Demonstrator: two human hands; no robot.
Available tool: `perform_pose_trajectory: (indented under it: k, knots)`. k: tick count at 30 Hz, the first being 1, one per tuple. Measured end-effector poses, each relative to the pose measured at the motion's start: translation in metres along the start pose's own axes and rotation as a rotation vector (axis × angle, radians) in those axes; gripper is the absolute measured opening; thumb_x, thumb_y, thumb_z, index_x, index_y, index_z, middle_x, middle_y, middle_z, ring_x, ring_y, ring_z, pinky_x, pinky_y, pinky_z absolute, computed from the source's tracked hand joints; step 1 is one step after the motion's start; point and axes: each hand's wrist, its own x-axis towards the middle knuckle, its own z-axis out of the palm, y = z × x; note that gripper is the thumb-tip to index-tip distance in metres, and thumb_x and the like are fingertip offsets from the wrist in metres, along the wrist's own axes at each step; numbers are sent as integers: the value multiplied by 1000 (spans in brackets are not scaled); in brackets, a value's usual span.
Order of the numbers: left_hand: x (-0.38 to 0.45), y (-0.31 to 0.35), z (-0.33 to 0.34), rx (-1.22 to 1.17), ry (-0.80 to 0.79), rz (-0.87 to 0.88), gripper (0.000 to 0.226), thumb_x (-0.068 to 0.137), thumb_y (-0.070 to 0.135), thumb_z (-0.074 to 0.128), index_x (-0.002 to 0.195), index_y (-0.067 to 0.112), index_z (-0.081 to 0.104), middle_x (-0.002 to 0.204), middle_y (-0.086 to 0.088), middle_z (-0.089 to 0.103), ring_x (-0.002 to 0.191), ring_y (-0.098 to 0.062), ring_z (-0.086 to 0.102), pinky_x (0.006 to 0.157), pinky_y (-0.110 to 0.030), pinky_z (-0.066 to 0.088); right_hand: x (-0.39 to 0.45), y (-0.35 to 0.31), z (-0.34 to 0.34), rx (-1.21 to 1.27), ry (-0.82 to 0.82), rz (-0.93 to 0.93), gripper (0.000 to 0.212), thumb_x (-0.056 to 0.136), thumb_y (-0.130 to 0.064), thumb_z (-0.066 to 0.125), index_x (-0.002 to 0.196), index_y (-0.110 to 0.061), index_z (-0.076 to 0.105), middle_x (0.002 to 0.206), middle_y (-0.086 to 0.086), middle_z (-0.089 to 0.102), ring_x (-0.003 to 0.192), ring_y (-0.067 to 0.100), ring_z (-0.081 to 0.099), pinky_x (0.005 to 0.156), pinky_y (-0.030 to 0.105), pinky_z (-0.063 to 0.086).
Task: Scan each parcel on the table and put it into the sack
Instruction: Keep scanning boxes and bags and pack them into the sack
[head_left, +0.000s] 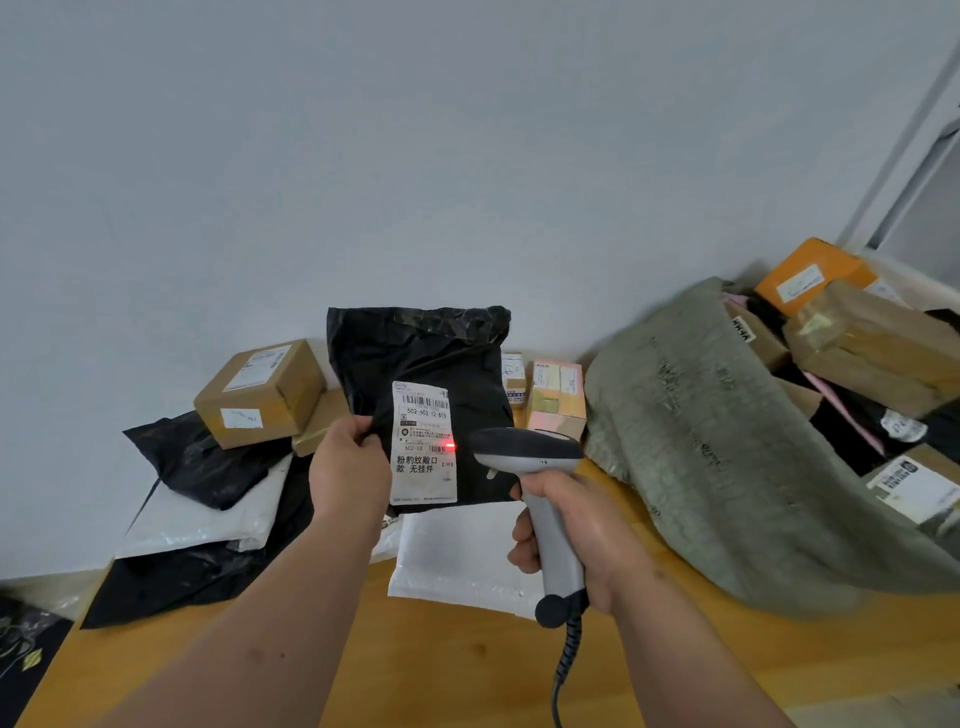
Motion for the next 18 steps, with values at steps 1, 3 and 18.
perform_pose_trajectory:
  k: [1,3,18]
  knots:
    - [-1,4,1,18,8,22,23,101,15,45,116,23,59,89,2,66,78,-19,65,59,-34,53,-1,-1,-3,-1,13,-11,26,94,-25,59,109,-4,61,70,14,66,61,28,67,65,38,55]
    - [-4,16,4,51,25,64,24,100,17,45,118,25,59,93,2,66,81,-20,65,66,-38,57,-1,-5,-9,1,39,-32,23,94,-25,60,108,-7,62,69,12,67,62,28,68,66,38,56]
    - [-70,174,140,-7,99,419,32,99,17,49,125,18,67,123,-4,67,112,-24,61,98,-32,46,-21,-84,-168,200,269,-248,12,94,-19,60,90,-8,62,63,11,61,53,25,60,55,34,50]
